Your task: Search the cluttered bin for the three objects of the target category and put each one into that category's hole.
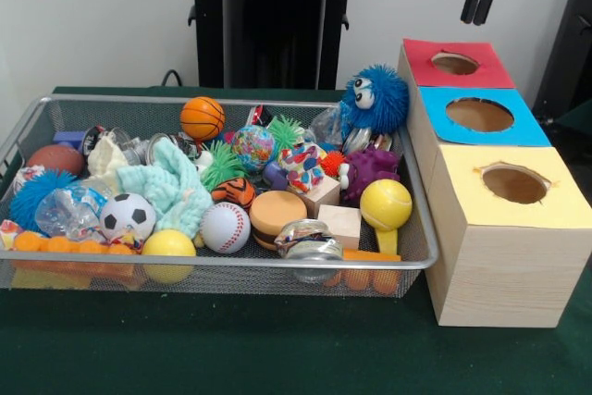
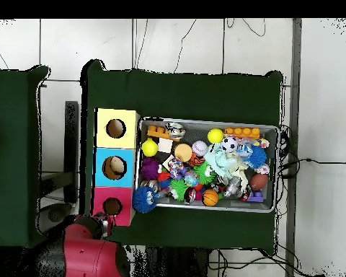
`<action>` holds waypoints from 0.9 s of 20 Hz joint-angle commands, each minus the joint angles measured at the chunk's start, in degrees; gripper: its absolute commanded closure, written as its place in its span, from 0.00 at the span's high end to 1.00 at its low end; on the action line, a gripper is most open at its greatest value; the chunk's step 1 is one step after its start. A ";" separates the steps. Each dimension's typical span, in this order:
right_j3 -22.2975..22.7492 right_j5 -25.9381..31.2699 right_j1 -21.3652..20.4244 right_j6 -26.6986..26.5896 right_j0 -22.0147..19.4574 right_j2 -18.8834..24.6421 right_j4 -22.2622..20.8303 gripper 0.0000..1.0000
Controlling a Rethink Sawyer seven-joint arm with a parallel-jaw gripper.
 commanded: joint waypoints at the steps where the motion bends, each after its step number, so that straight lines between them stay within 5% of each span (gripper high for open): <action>1: -5.37 7.42 3.21 18.21 -1.24 0.28 3.05 0.00; 18: -8.48 9.61 3.38 15.77 -2.58 0.15 2.33 0.00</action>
